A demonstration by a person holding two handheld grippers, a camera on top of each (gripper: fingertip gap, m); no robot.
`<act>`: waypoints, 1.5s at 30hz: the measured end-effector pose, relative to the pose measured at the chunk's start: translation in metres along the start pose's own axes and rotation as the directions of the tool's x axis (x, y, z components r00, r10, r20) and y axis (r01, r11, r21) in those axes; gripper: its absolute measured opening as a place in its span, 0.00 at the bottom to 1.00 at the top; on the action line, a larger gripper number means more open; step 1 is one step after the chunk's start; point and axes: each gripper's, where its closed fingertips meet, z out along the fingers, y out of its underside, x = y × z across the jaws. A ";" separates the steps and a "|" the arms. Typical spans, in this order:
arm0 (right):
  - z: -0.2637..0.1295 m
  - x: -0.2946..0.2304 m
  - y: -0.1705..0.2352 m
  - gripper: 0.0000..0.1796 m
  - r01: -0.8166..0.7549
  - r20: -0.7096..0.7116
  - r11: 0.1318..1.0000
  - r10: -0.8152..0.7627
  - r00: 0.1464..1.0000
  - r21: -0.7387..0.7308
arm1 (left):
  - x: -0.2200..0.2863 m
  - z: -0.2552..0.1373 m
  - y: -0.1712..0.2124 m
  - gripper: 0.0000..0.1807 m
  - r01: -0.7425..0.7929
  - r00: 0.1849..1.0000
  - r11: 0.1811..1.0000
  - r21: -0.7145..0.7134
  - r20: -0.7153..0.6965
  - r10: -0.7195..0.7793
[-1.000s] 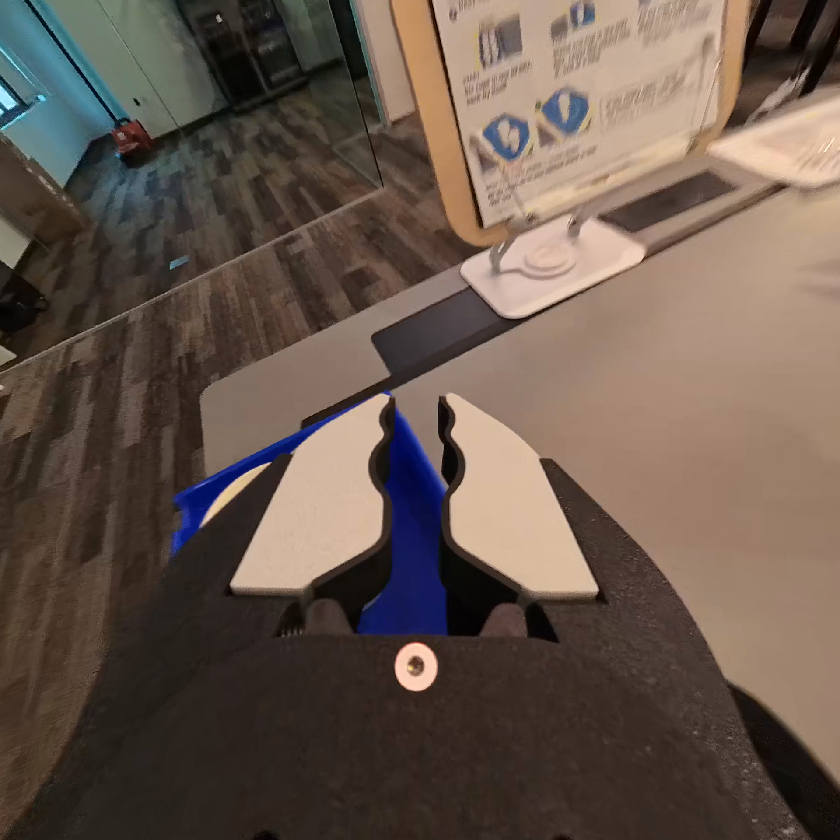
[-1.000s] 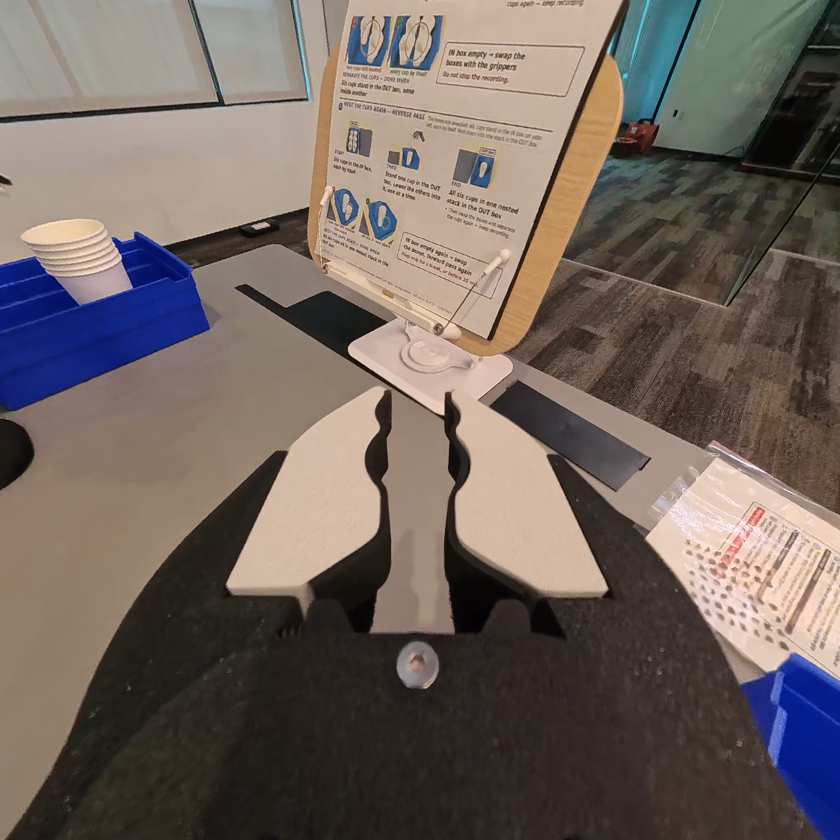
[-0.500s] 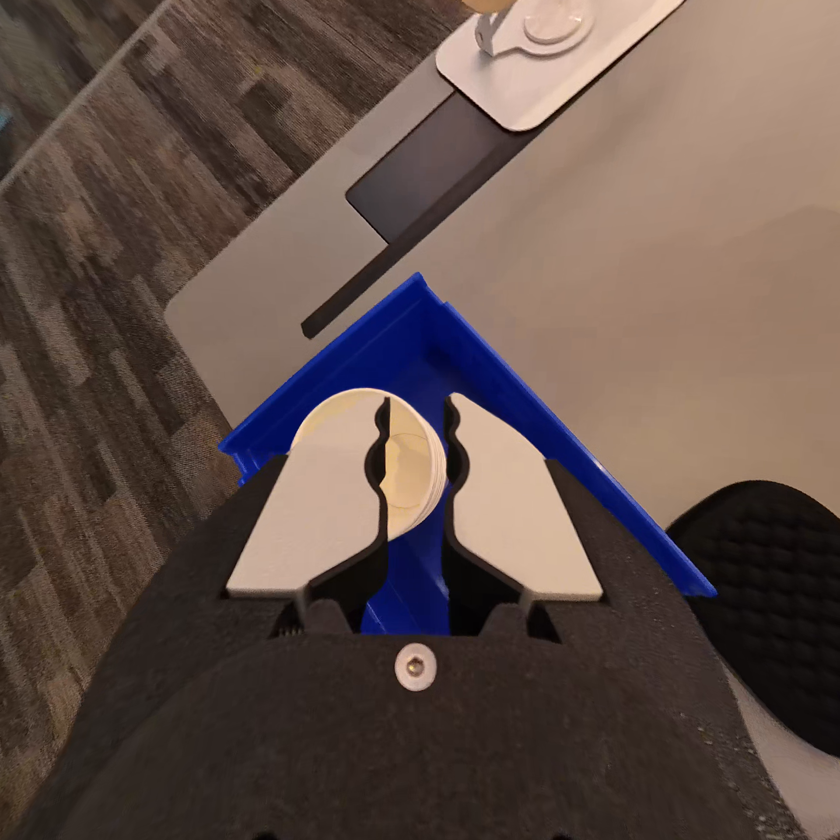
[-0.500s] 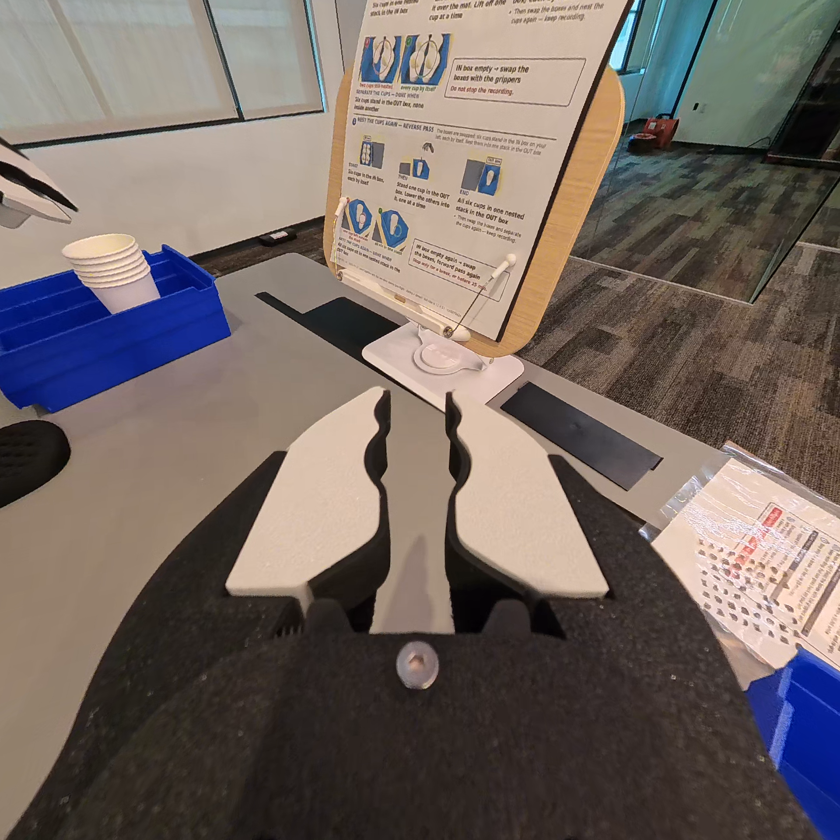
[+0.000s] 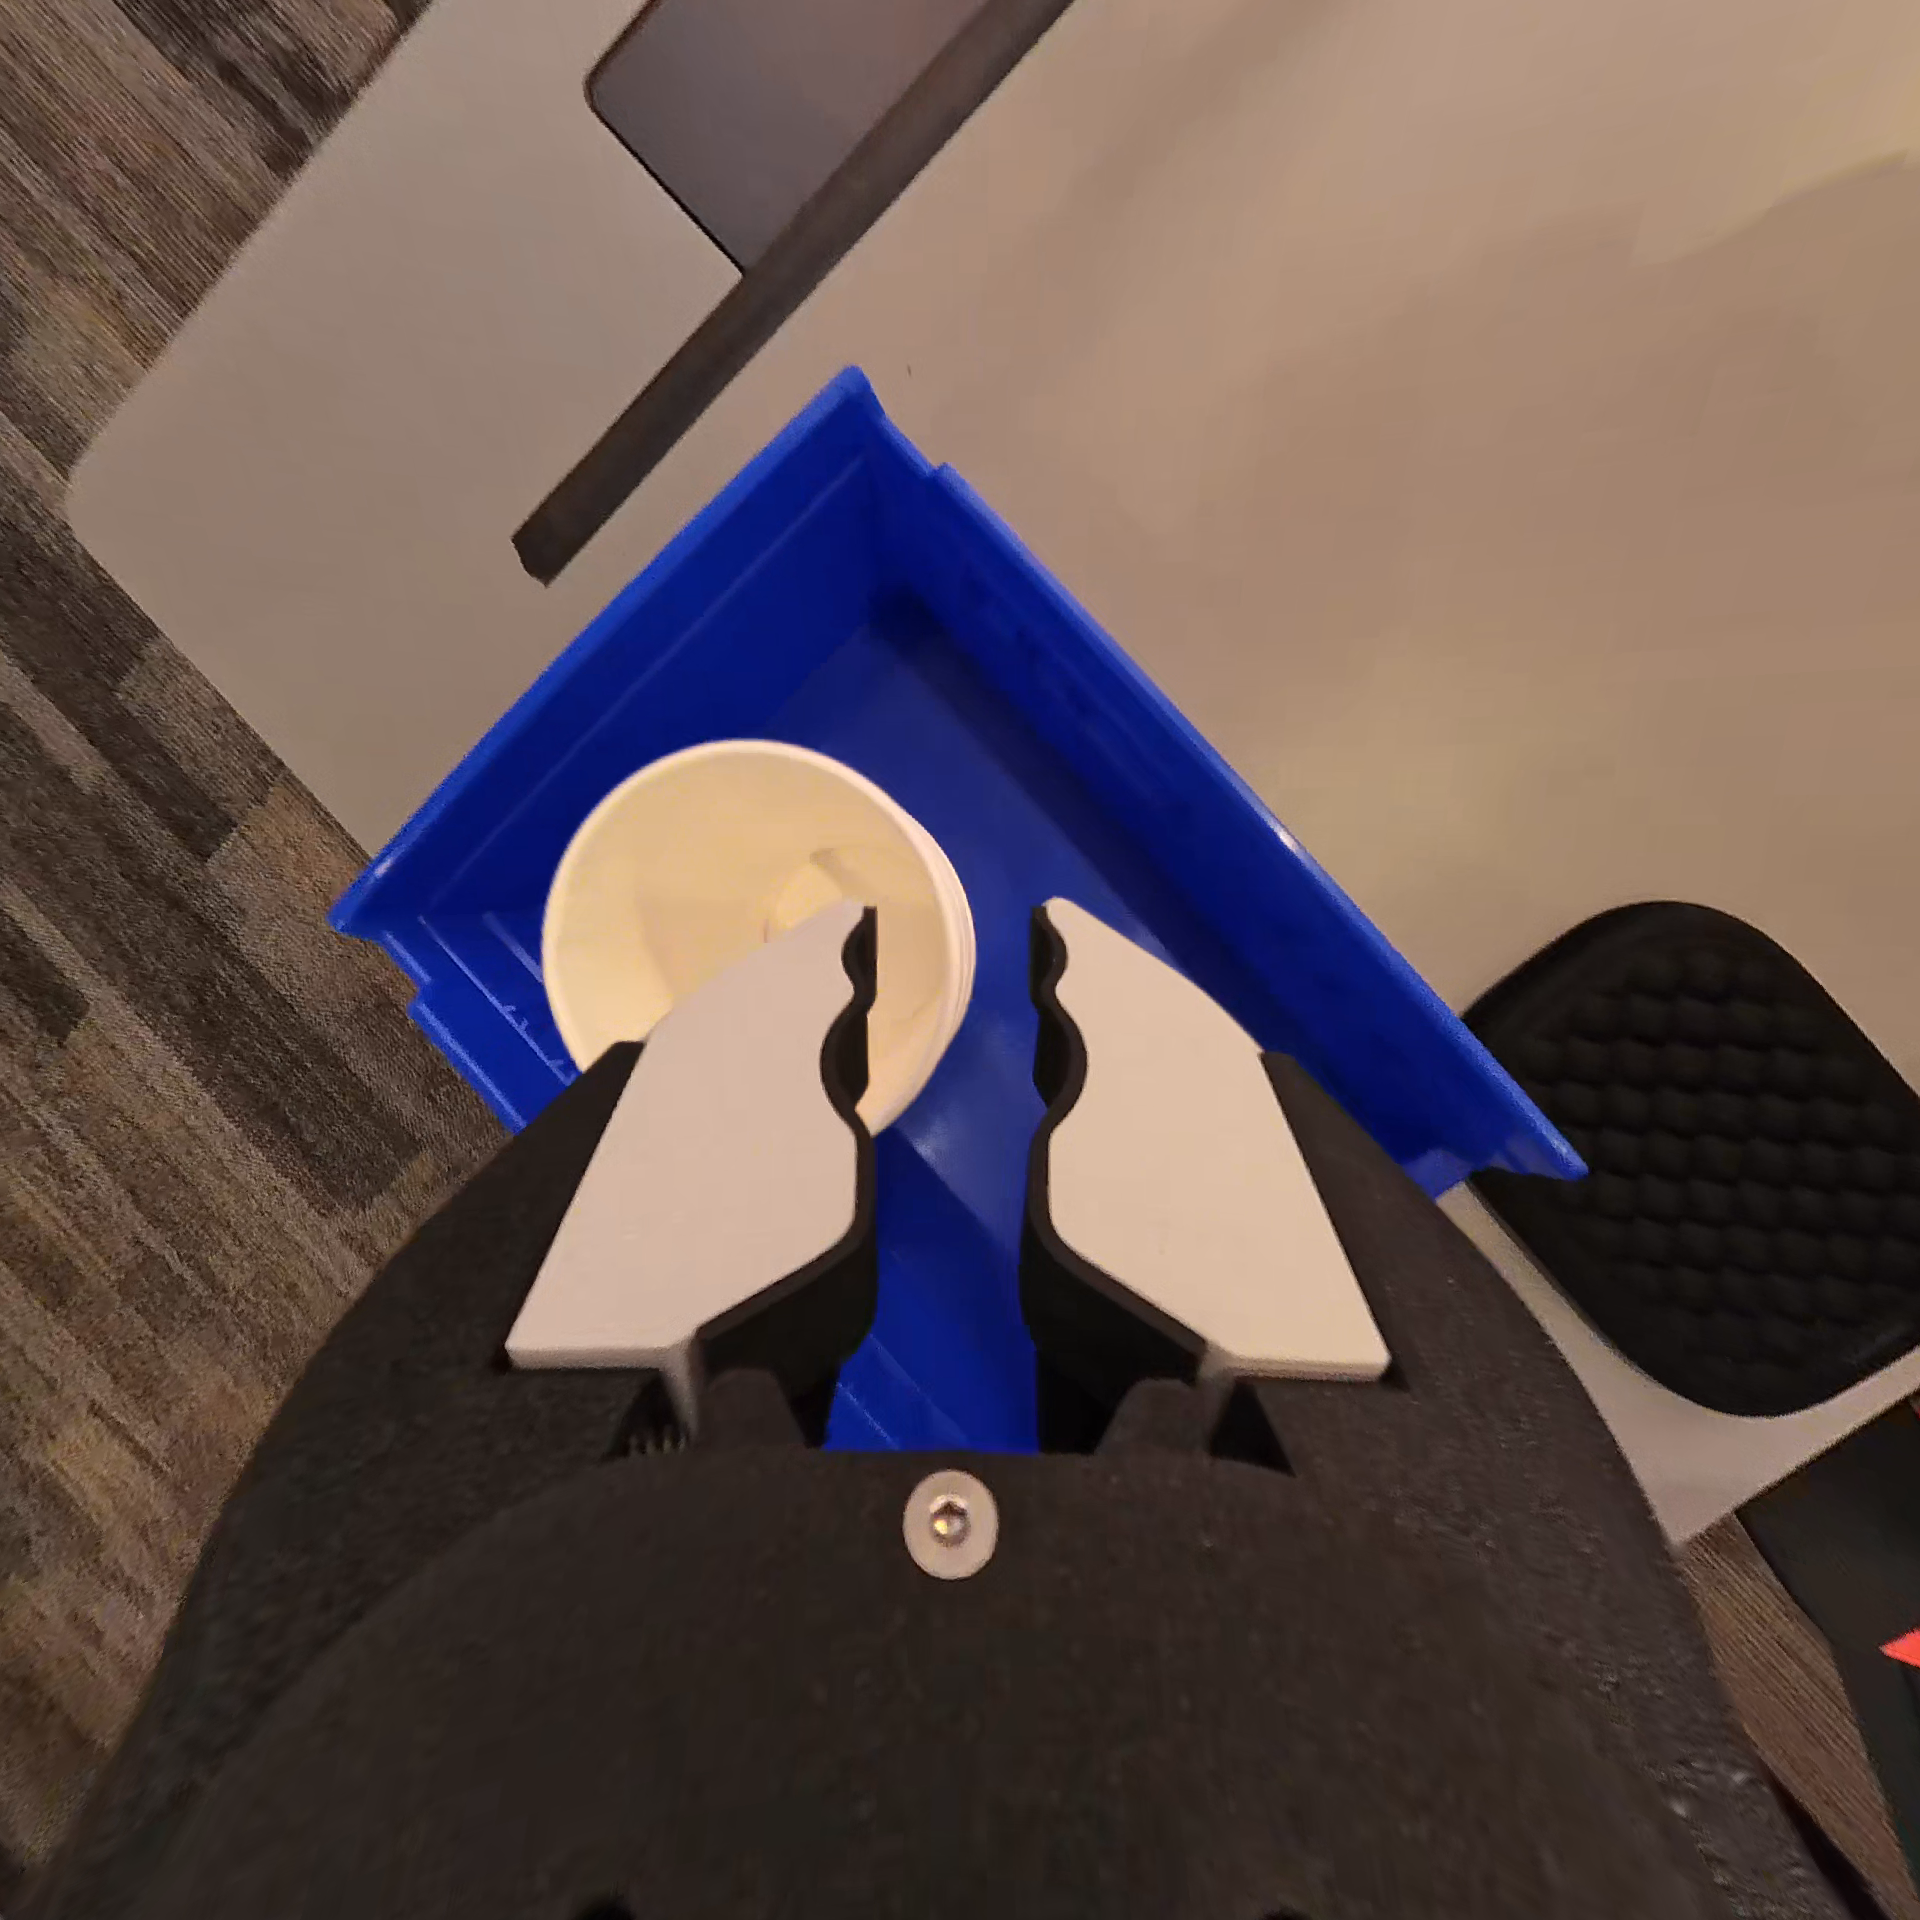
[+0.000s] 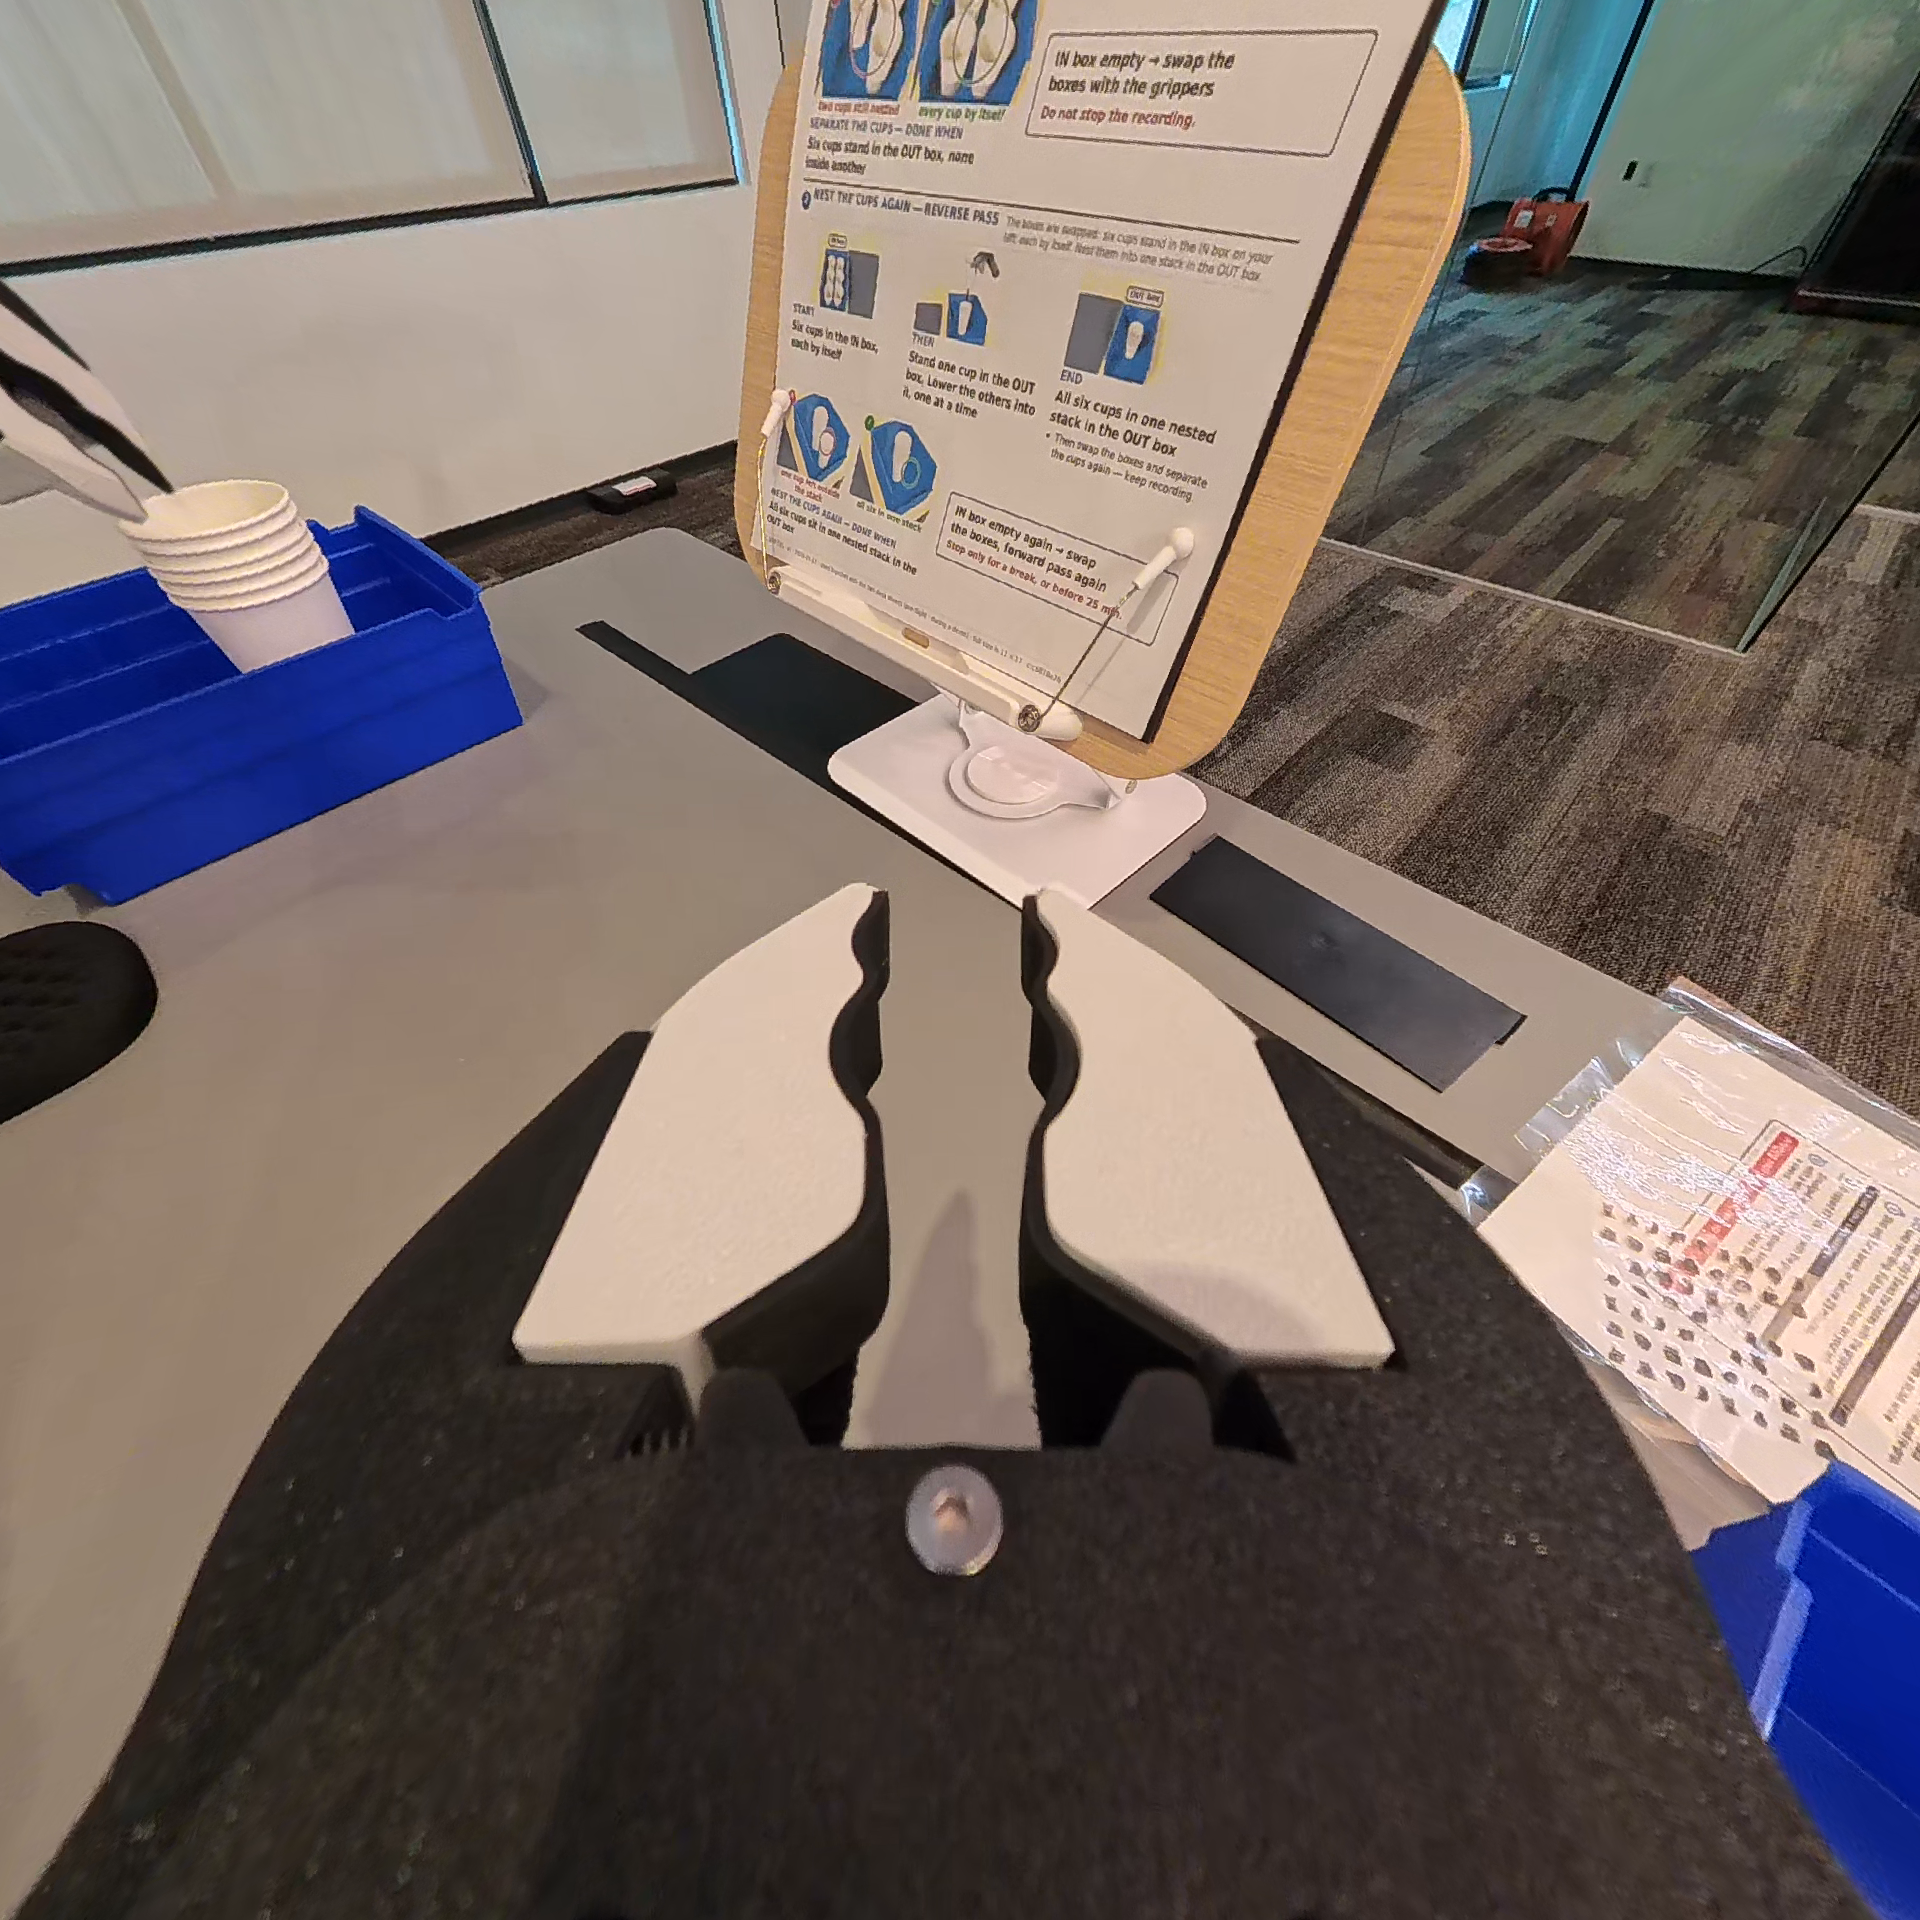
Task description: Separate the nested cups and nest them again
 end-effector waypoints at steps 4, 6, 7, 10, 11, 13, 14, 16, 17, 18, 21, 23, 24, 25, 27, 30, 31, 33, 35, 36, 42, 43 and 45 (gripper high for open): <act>0.000 -0.001 0.000 0.13 -0.007 0.007 1.000 0.007 1.000 0.005 | 0.001 0.000 0.008 0.15 -0.016 1.000 0.999 -0.052 0.003 0.016; 0.001 -0.001 0.002 0.13 -0.008 0.006 1.000 0.008 1.000 -0.002 | 0.001 0.001 0.009 0.15 -0.026 1.000 0.998 -0.056 0.009 0.027; 0.001 -0.001 0.002 0.13 -0.009 0.007 1.000 0.009 1.000 -0.005 | 0.001 0.001 0.008 0.15 -0.029 0.999 0.998 -0.058 0.015 0.030; 0.002 -0.002 0.003 0.13 -0.012 0.014 1.000 0.012 1.000 -0.010 | -0.001 0.004 0.010 0.14 -0.024 0.999 0.997 -0.077 0.023 0.026; 0.002 -0.003 0.003 0.13 -0.010 0.014 1.000 0.010 1.000 -0.010 | -0.002 0.006 0.013 0.14 -0.018 0.999 0.995 -0.095 0.028 0.021; 0.003 -0.003 0.003 0.13 -0.006 0.014 1.000 0.007 1.000 -0.012 | -0.005 0.009 0.018 0.14 -0.009 0.999 0.992 -0.128 0.033 0.013; 0.003 -0.003 0.003 0.13 -0.006 0.013 1.000 0.006 1.000 -0.013 | -0.006 0.011 0.020 0.14 -0.003 0.999 0.990 -0.139 0.036 0.008; 0.003 -0.003 0.003 0.13 -0.004 0.014 1.000 0.005 1.000 -0.014 | -0.007 0.014 0.023 0.14 0.015 0.999 0.989 -0.149 0.036 -0.010; 0.003 -0.003 0.004 0.13 -0.004 0.012 1.000 0.004 1.000 -0.016 | -0.006 0.016 0.023 0.13 0.028 0.999 0.989 -0.148 0.028 -0.024; 0.003 -0.002 0.005 0.13 -0.003 0.010 1.000 0.003 1.000 -0.019 | -0.005 0.017 0.023 0.11 0.041 0.999 0.989 -0.145 0.018 -0.039; 0.004 0.001 0.008 0.13 -0.006 -0.001 0.999 0.005 1.000 -0.033 | -0.003 0.019 0.023 0.07 0.070 0.997 0.989 -0.127 -0.010 -0.072; 0.004 0.002 0.008 0.13 -0.008 -0.002 0.999 0.008 1.000 -0.032 | -0.001 0.019 0.022 0.03 0.082 0.996 0.989 -0.119 -0.036 -0.087; 0.005 0.002 0.008 0.13 -0.009 -0.002 0.999 0.009 1.000 -0.031 | 0.000 0.019 0.022 0.02 0.085 0.995 0.990 -0.116 -0.042 -0.091; 0.005 0.002 0.009 0.13 -0.010 -0.001 0.999 0.010 1.000 -0.032 | 0.000 0.019 0.022 0.02 0.085 0.995 0.989 -0.117 -0.046 -0.091; 0.007 0.002 0.010 0.13 -0.007 -0.001 0.999 0.007 1.000 -0.040 | 0.001 0.019 0.022 0.02 0.079 0.995 0.990 -0.120 -0.050 -0.086; 0.009 0.001 0.012 0.13 0.000 0.001 0.999 0.000 1.000 -0.051 | 0.001 0.019 0.022 0.02 0.068 0.996 0.990 -0.126 -0.049 -0.075; 0.010 0.001 0.012 0.13 0.001 0.001 0.999 -0.001 1.000 -0.053 | 0.001 0.019 0.021 0.02 0.064 0.996 0.990 -0.129 -0.047 -0.070; 0.011 0.000 0.013 0.13 0.003 0.003 0.998 -0.003 1.000 -0.058 | 0.002 0.019 0.022 0.02 0.053 0.997 0.989 -0.135 -0.045 -0.060; 0.011 0.000 0.014 0.13 0.005 0.003 0.998 -0.004 1.000 -0.063 | 0.003 0.018 0.022 0.02 0.045 0.997 0.989 -0.142 -0.048 -0.053; 0.012 0.000 0.014 0.13 0.005 0.003 0.998 -0.005 1.000 -0.064 | 0.003 0.018 0.022 0.02 0.043 0.998 0.989 -0.144 -0.047 -0.050; 0.013 0.000 0.016 0.14 0.003 0.006 0.997 -0.003 1.000 -0.072 | 0.003 0.014 0.019 0.02 0.032 0.998 0.990 -0.141 -0.044 -0.038; 0.014 0.000 0.016 0.14 0.002 0.007 0.997 -0.002 1.000 -0.074 | 0.004 0.014 0.019 0.02 0.030 0.998 0.989 -0.141 -0.043 -0.036; 0.014 0.001 0.017 0.14 0.001 0.007 0.997 -0.001 1.000 -0.076 | 0.006 0.014 0.019 0.02 0.025 0.998 0.989 -0.145 -0.046 -0.032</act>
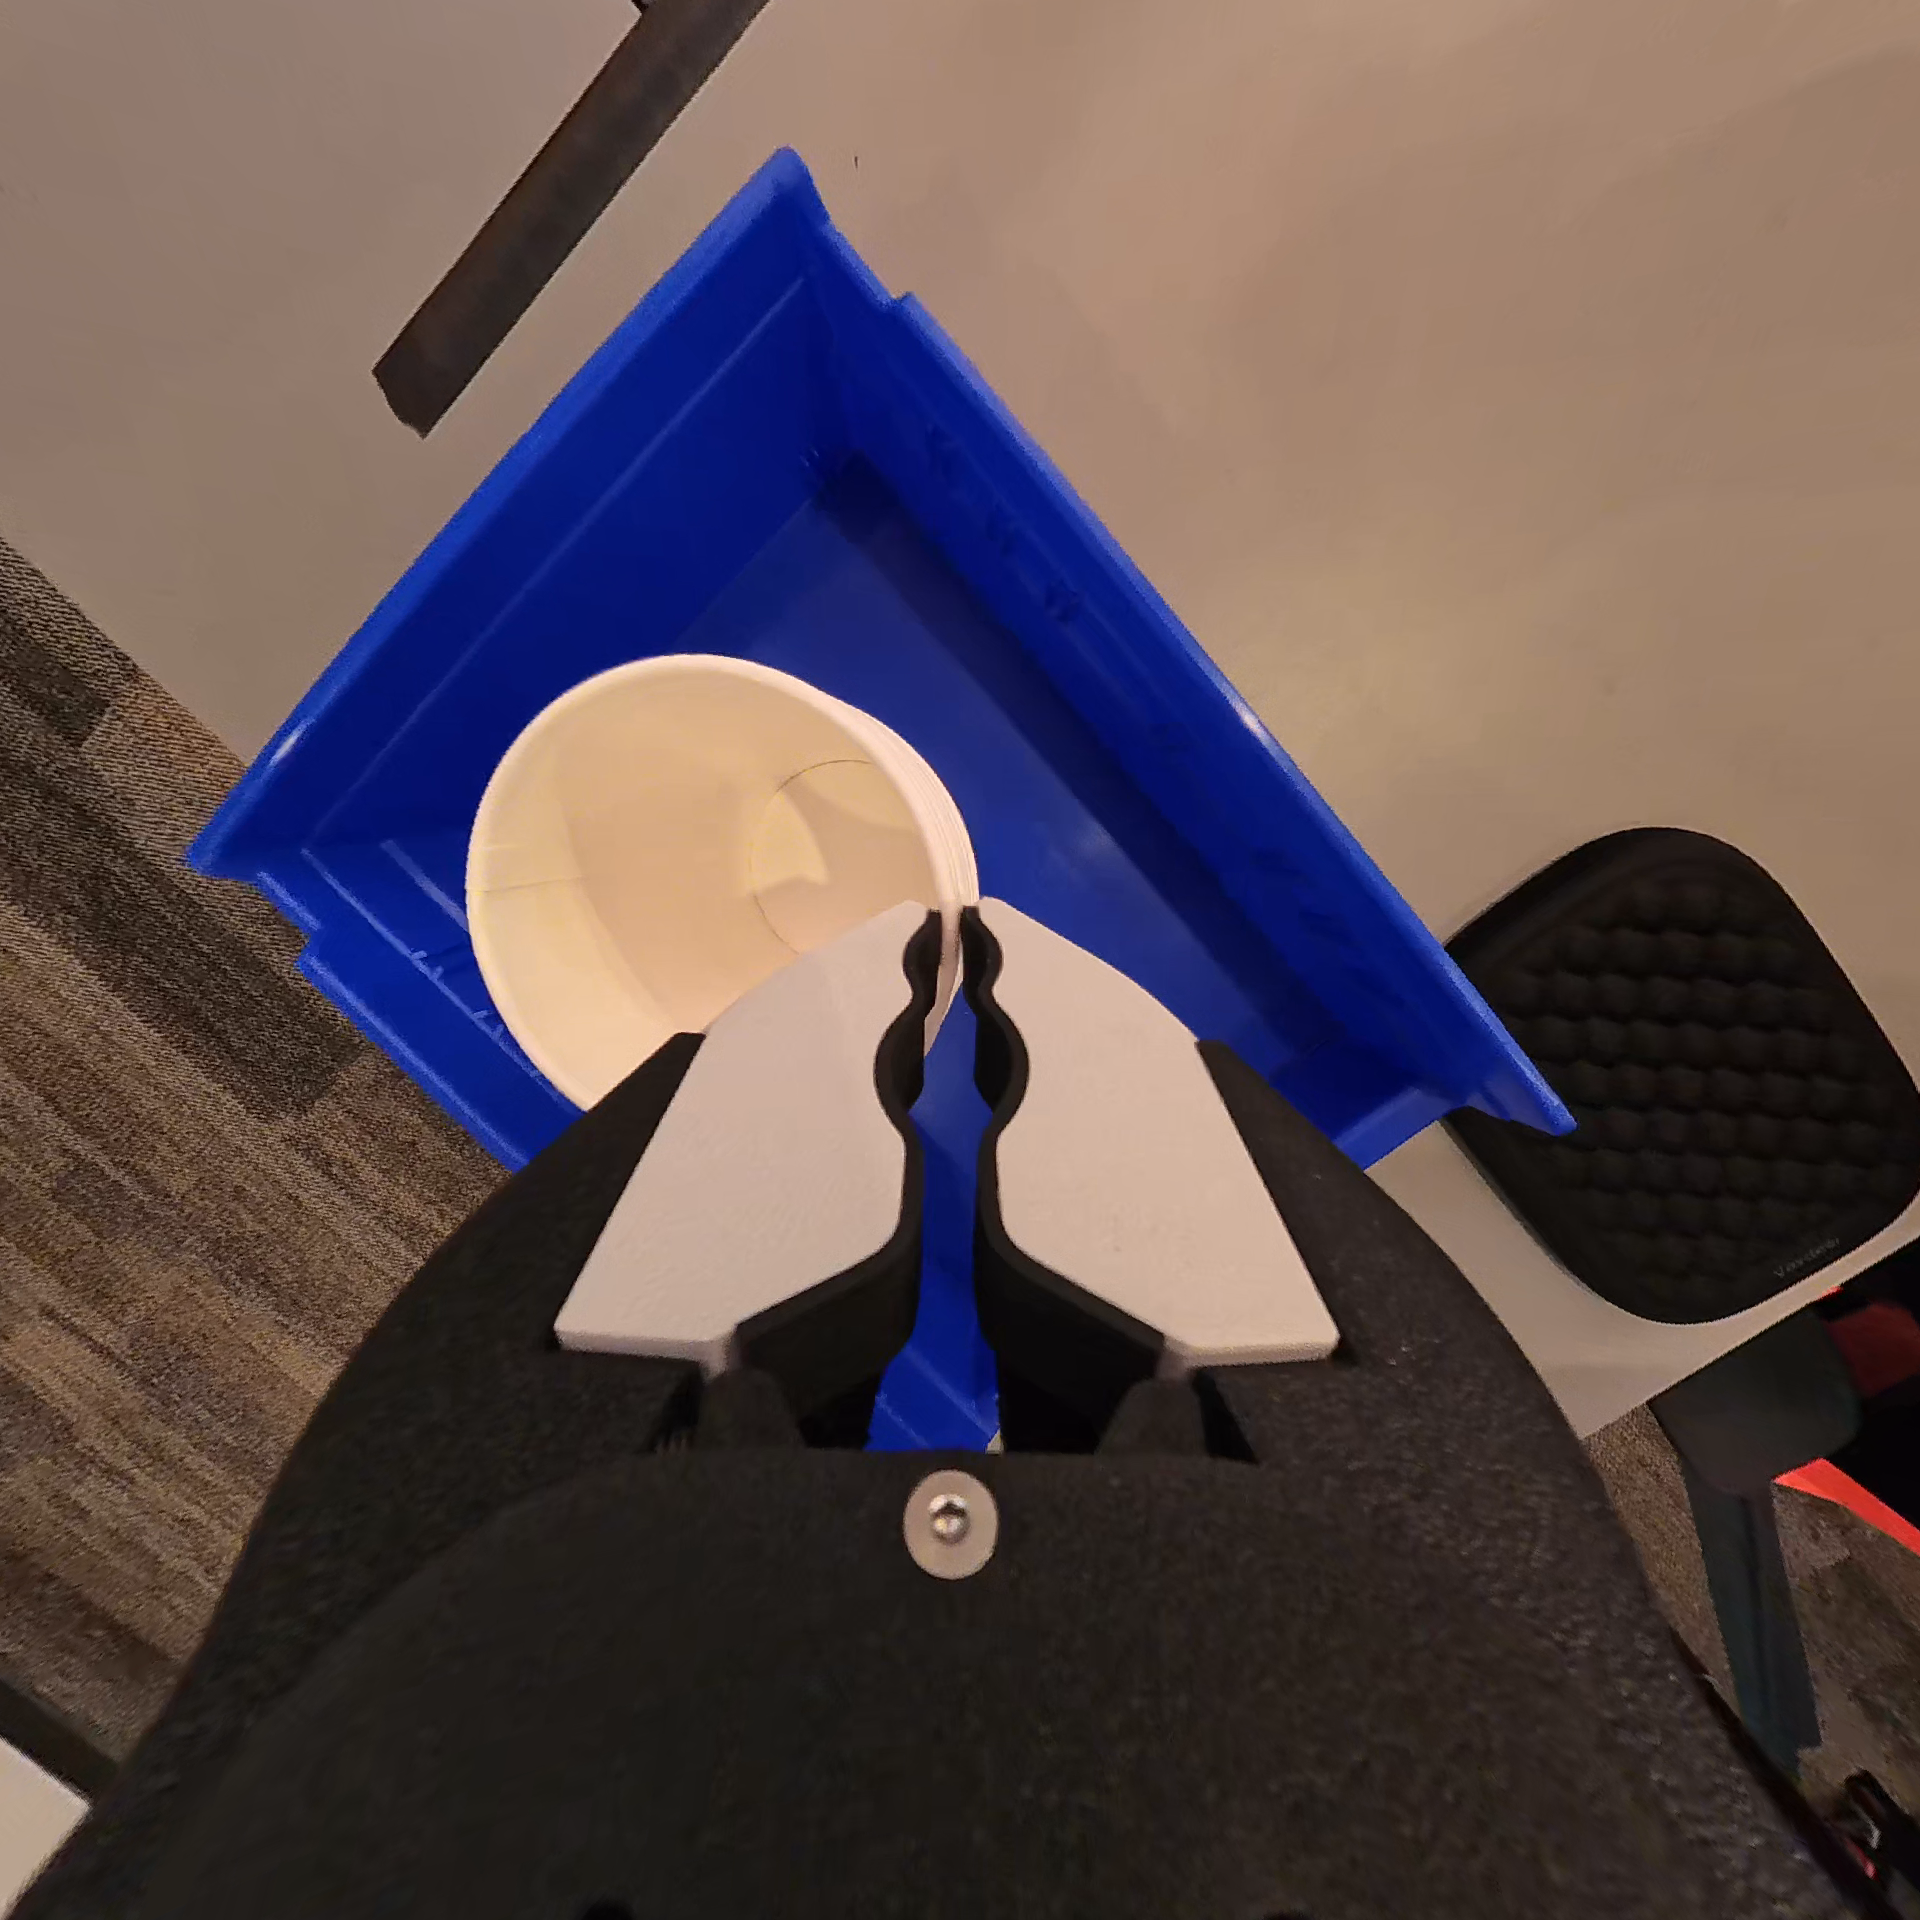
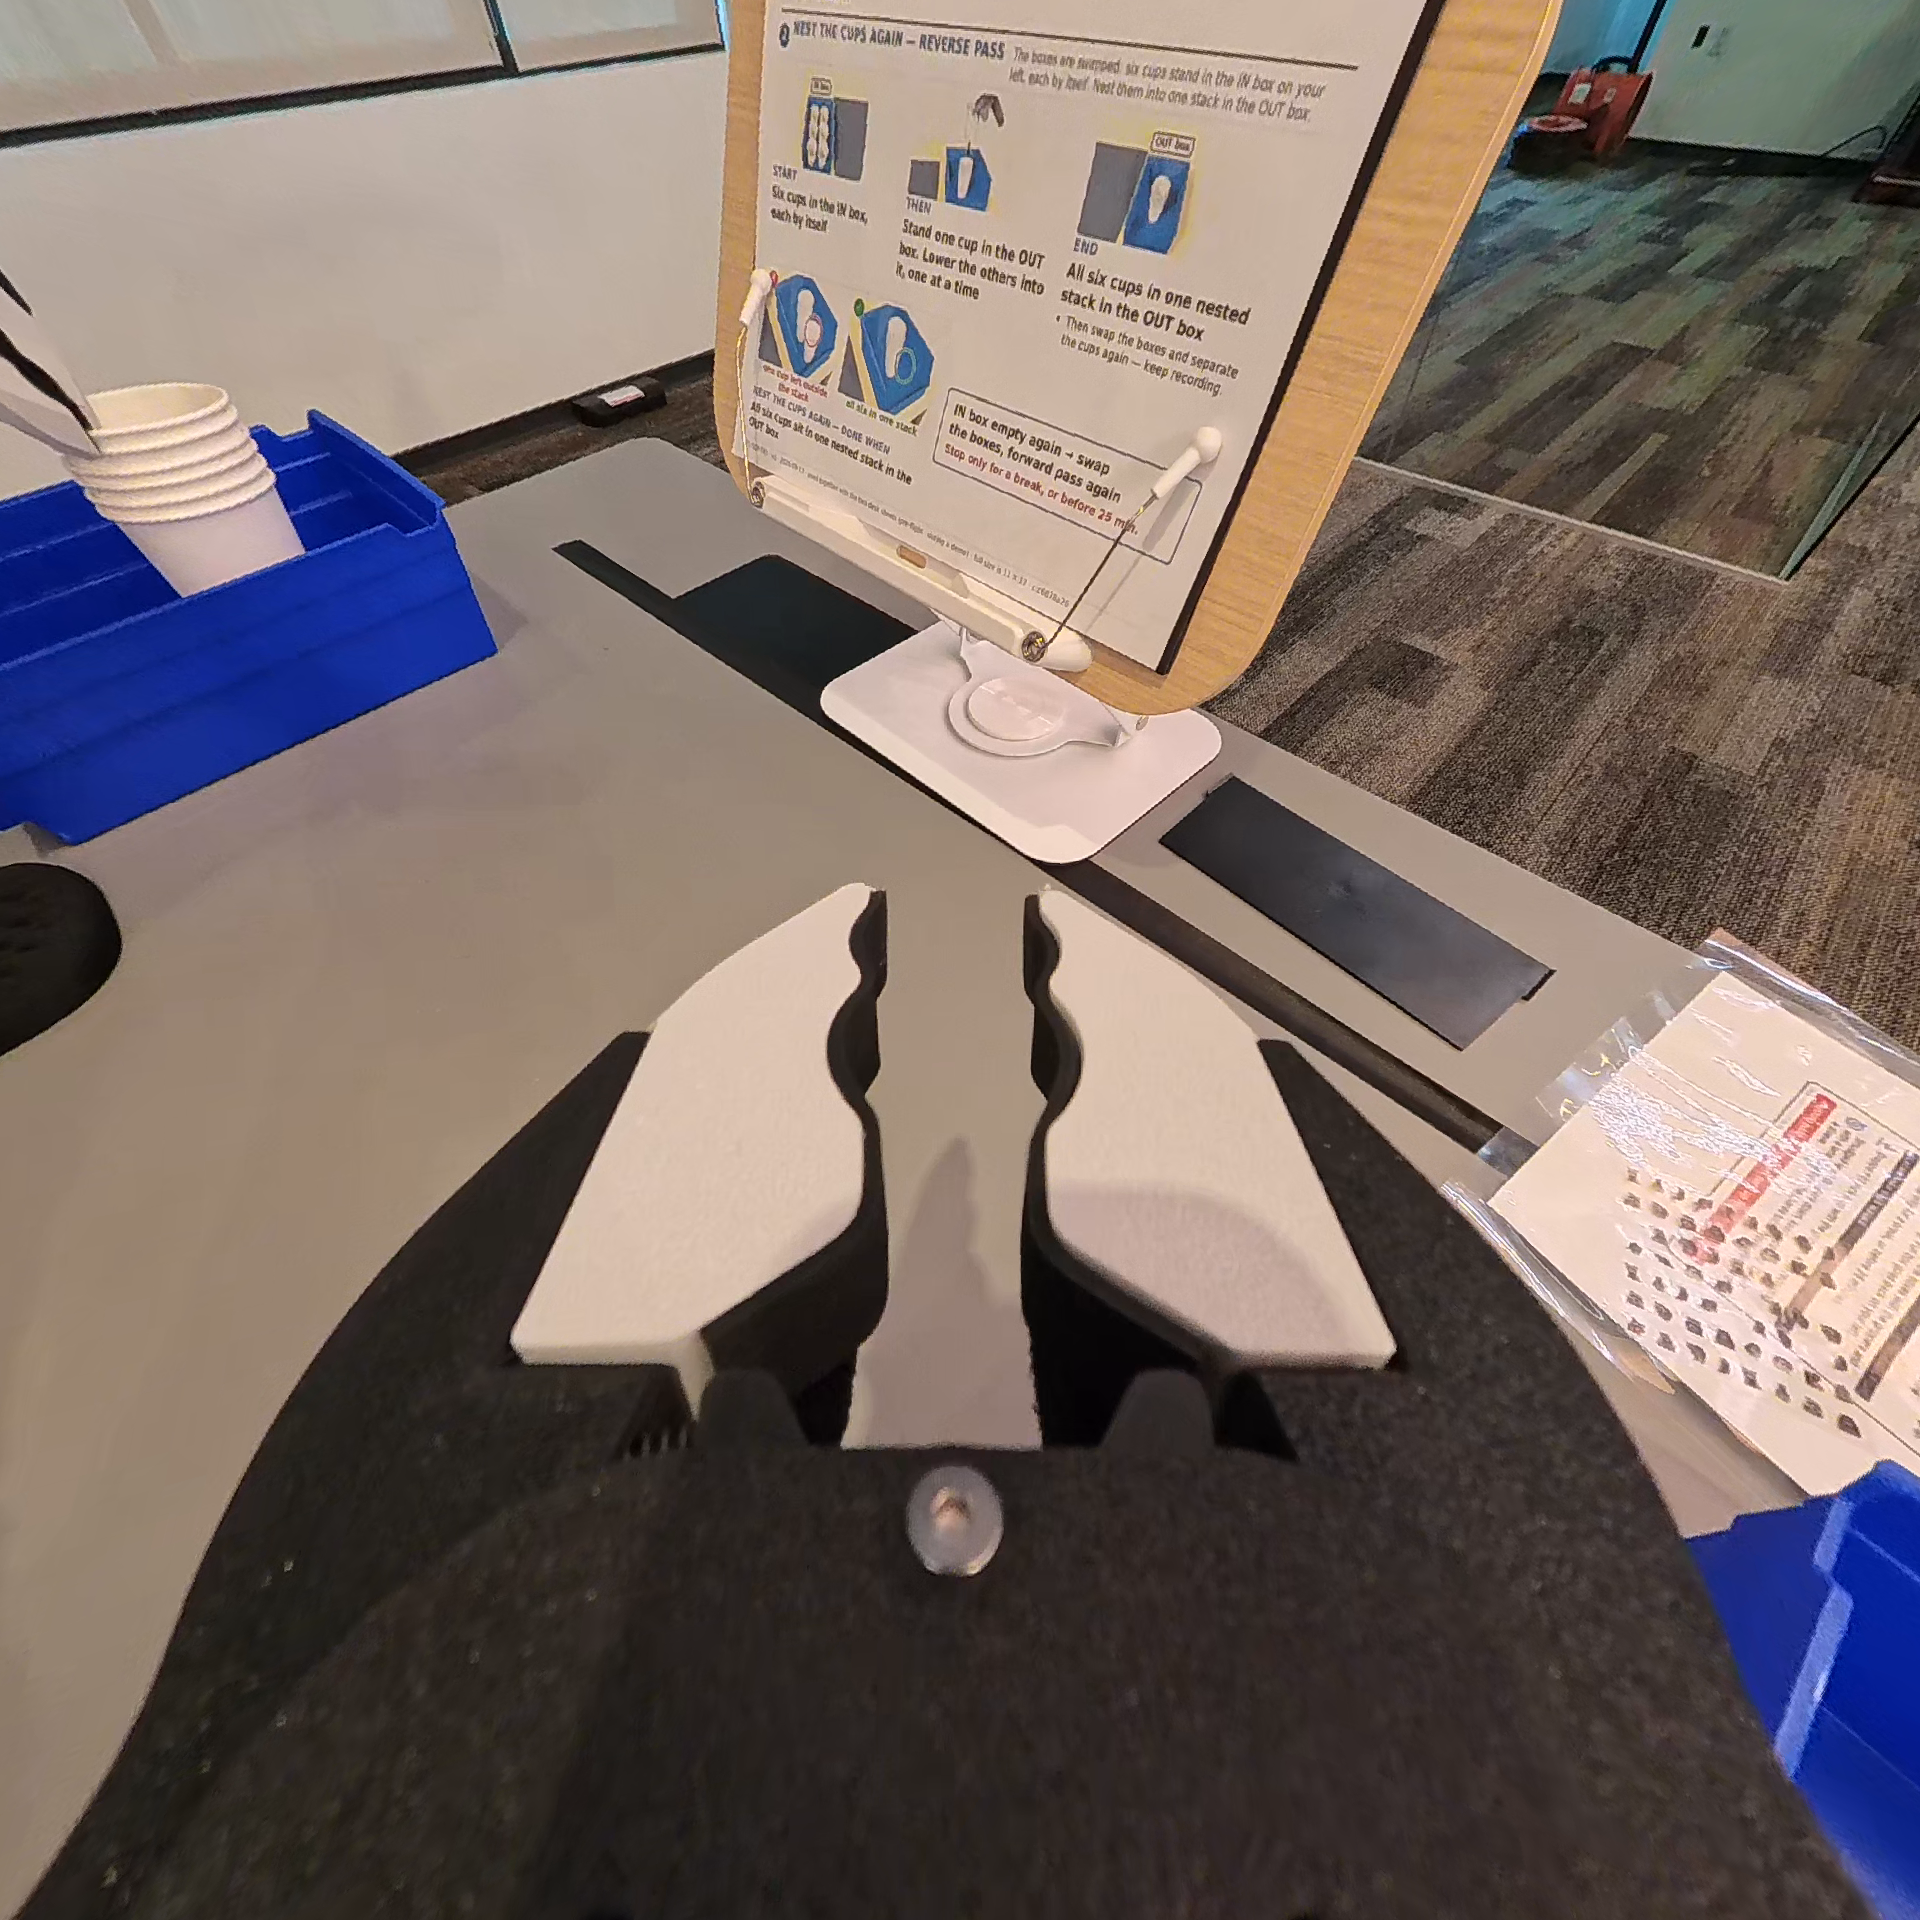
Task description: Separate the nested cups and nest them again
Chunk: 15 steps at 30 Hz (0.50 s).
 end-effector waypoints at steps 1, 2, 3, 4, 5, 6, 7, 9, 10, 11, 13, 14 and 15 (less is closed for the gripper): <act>0.000 0.000 0.000 0.14 -0.001 0.000 1.000 0.001 1.000 0.000 | 0.001 0.001 0.000 0.02 -0.004 1.000 1.000 -0.001 -0.003 0.004; 0.000 0.000 0.000 0.14 -0.002 0.001 1.000 0.002 1.000 0.000 | 0.003 0.001 0.000 0.02 -0.007 1.000 1.000 -0.001 -0.004 0.007; 0.000 0.000 0.000 0.14 -0.003 0.002 1.000 0.003 1.000 0.000 | 0.004 0.002 -0.001 0.02 -0.008 1.000 1.000 0.003 -0.002 0.008; 0.000 0.001 0.000 0.14 -0.004 0.002 1.000 0.004 1.000 0.000 | 0.005 0.002 -0.002 0.02 -0.008 1.000 1.000 0.009 -0.004 0.008; 0.000 0.001 0.001 0.14 -0.004 0.002 1.000 0.004 1.000 -0.001 | 0.007 0.001 -0.004 0.03 -0.007 1.000 1.000 0.022 -0.008 0.007; 0.000 0.001 0.001 0.14 -0.005 0.002 1.000 0.005 1.000 -0.001 | 0.008 0.000 -0.007 0.03 -0.008 1.000 0.999 0.042 -0.011 0.009; 0.000 0.001 0.001 0.14 -0.005 0.002 1.000 0.005 1.000 -0.001 | 0.010 -0.002 -0.010 0.03 -0.012 1.000 0.998 0.065 -0.012 0.012; 0.002 0.002 0.002 0.14 -0.006 0.002 1.000 0.006 1.000 -0.005 | 0.010 -0.006 -0.015 0.06 -0.014 1.000 0.994 0.113 0.001 0.014; 0.003 0.002 0.003 0.14 -0.007 0.001 1.000 0.007 1.000 -0.010 | 0.010 -0.009 -0.018 0.07 -0.016 1.000 0.990 0.140 0.008 0.015; 0.003 0.002 0.004 0.14 -0.008 0.002 1.000 0.008 1.000 -0.015 | 0.010 -0.013 -0.022 0.09 -0.016 1.000 0.985 0.172 0.016 0.013; 0.004 0.002 0.006 0.14 -0.009 0.003 1.000 0.009 1.000 -0.024 | 0.007 -0.026 -0.029 0.13 -0.015 0.999 0.964 0.265 0.051 0.001; 0.005 0.003 0.007 0.14 -0.009 0.000 1.000 0.009 1.000 -0.028 | 0.005 -0.036 -0.034 0.16 -0.017 0.997 0.943 0.333 0.079 -0.010; 0.005 0.003 0.008 0.14 -0.008 -0.004 0.999 0.008 1.000 -0.031 | 0.002 -0.047 -0.036 0.20 -0.013 0.993 0.915 0.403 0.111 -0.034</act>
